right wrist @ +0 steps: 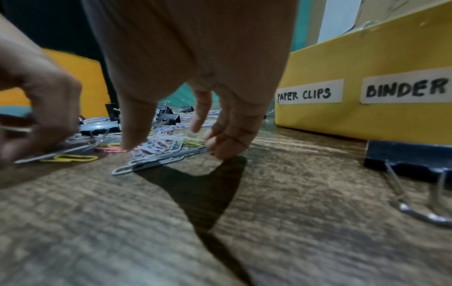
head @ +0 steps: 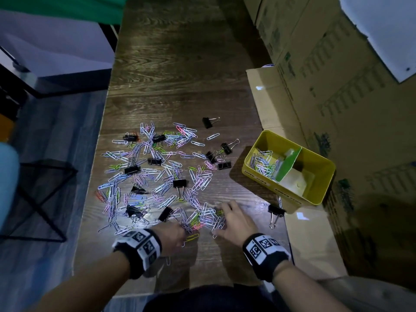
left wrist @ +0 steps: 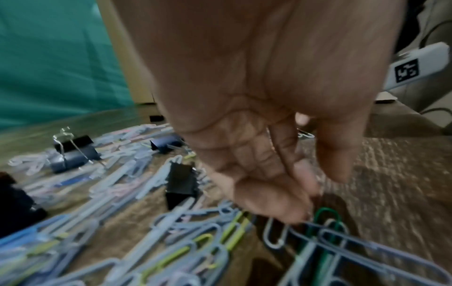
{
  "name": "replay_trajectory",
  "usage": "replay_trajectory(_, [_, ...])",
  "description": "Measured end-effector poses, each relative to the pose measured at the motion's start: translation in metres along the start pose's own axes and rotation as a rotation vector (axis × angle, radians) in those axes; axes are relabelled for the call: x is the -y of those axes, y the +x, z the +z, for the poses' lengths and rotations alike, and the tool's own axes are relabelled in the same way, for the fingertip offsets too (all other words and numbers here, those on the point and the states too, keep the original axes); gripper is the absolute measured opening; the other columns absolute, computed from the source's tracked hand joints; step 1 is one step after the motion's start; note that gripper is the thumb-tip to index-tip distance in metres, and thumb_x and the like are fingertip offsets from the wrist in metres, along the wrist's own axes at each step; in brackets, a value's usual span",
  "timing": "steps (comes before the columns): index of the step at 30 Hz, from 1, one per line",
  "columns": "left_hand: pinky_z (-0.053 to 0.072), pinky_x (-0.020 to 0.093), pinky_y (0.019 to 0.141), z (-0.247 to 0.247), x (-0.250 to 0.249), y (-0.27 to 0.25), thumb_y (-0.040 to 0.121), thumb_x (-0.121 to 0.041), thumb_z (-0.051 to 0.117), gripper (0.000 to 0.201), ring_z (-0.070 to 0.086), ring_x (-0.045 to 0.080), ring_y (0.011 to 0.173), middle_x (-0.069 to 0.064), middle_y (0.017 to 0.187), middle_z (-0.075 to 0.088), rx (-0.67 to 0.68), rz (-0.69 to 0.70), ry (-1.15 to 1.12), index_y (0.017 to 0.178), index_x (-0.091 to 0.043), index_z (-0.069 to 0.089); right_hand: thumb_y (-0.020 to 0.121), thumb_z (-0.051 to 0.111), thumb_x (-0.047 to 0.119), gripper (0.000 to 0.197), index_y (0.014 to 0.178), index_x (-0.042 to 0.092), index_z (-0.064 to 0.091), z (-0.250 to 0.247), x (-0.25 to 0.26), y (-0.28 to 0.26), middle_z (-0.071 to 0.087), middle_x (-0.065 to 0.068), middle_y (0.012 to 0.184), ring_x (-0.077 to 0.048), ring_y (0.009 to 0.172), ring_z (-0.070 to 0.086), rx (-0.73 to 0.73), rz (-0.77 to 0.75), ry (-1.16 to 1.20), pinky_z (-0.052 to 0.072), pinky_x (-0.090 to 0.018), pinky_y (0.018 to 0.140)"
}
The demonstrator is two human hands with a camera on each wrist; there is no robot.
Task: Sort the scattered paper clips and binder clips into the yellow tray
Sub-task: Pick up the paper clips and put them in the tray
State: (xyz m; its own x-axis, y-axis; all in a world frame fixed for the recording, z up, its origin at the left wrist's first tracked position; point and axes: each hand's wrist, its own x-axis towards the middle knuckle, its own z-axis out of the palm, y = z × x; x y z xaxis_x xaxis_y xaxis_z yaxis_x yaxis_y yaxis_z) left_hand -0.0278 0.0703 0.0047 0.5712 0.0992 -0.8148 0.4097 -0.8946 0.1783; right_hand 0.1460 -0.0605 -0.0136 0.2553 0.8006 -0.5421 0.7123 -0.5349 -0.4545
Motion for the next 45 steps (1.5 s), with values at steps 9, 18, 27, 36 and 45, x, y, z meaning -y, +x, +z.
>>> replay_trajectory(9, [0.050, 0.036, 0.077, -0.018, -0.019, 0.031, 0.086, -0.029, 0.050, 0.017, 0.059, 0.024, 0.094, 0.002, 0.105, 0.058, -0.490, 0.090, -0.135, 0.099, -0.019, 0.055, 0.058, 0.074, 0.065, 0.117, 0.145, 0.017, 0.014, 0.030, 0.022, -0.012, 0.025, -0.009, 0.137, -0.028, 0.125, 0.026, -0.102, 0.080, -0.173, 0.033, -0.041, 0.103])
replay_trajectory(18, [0.040, 0.043, 0.101, -0.022, -0.018, 0.033, 0.084, -0.035, 0.061, 0.059, 0.039, 0.029, 0.122, 0.006, 0.142, 0.031, -0.368, 0.033, 0.054, 0.136, -0.025, 0.036, 0.087, 0.063, 0.023, 0.055, 0.137, 0.019, 0.041, 0.029, 0.019, -0.003, 0.037, -0.010, 0.132, -0.029, 0.122, 0.042, -0.136, 0.021, 0.006, 0.040, -0.041, 0.102])
replay_trajectory(27, [0.049, 0.034, 0.088, -0.016, 0.001, 0.040, 0.085, -0.028, 0.062, 0.018, 0.062, 0.020, 0.097, 0.001, 0.106, 0.069, -0.499, 0.137, -0.262, 0.099, -0.018, 0.069, 0.089, 0.053, 0.000, 0.028, 0.114, 0.007, 0.062, 0.022, 0.013, 0.002, 0.053, -0.009, 0.131, -0.028, 0.111, 0.056, -0.157, -0.072, -0.055, 0.046, -0.034, 0.093])
replay_trajectory(36, [0.038, -0.002, 0.076, -0.027, 0.007, 0.027, 0.070, -0.005, 0.077, 0.023, 0.059, -0.008, 0.084, -0.008, 0.102, 0.068, -0.667, 0.071, -0.733, 0.092, -0.011, 0.075, 0.086, 0.056, 0.012, 0.015, 0.089, 0.007, 0.070, 0.012, 0.006, 0.003, 0.069, -0.013, 0.094, -0.026, 0.088, 0.063, -0.215, -0.020, 0.190, 0.050, -0.034, 0.083])
replay_trajectory(45, [0.054, 0.037, 0.076, -0.032, 0.019, 0.019, 0.055, -0.011, 0.082, 0.017, 0.062, 0.025, 0.072, 0.018, 0.084, 0.070, -0.503, -0.140, -1.419, 0.070, -0.019, 0.076, 0.078, 0.077, 0.021, 0.021, 0.098, 0.014, 0.075, 0.014, -0.015, 0.007, 0.072, -0.003, 0.080, -0.012, 0.071, 0.065, -0.307, 0.176, 0.632, 0.055, -0.026, 0.075])
